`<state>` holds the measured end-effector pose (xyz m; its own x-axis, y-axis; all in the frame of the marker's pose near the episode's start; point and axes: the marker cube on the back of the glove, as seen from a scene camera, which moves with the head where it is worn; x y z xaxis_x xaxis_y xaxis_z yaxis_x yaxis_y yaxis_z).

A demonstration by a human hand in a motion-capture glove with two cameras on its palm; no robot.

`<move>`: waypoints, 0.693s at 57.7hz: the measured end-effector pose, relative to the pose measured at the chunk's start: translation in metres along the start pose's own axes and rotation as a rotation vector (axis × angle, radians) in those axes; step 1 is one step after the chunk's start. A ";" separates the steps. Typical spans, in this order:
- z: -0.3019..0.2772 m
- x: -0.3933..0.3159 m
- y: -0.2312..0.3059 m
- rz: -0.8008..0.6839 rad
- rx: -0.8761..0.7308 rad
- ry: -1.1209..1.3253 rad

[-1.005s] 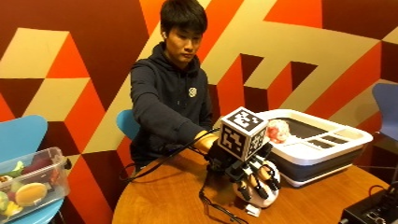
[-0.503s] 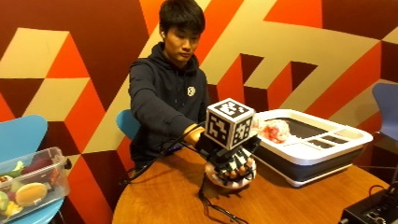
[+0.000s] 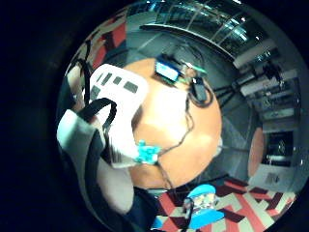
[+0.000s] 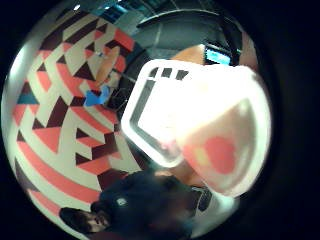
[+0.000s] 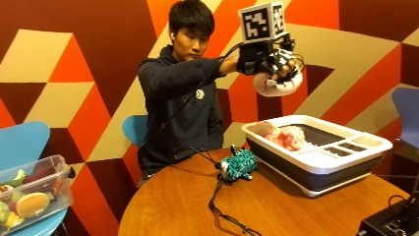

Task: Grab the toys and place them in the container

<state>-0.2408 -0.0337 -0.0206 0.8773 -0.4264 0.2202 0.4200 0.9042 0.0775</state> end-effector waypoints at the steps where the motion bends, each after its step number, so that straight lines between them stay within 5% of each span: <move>1: 0.001 -0.012 -0.004 -0.012 0.000 -0.010; 14: 0.071 -0.091 -0.049 -0.101 -0.047 0.097; 23: 0.116 -0.116 -0.050 -0.122 -0.233 0.059; 40: 0.072 -0.089 -0.020 -0.165 -0.283 -0.038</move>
<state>-0.3438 -0.0126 0.0287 0.7848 -0.5606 0.2642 0.6085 0.7780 -0.1565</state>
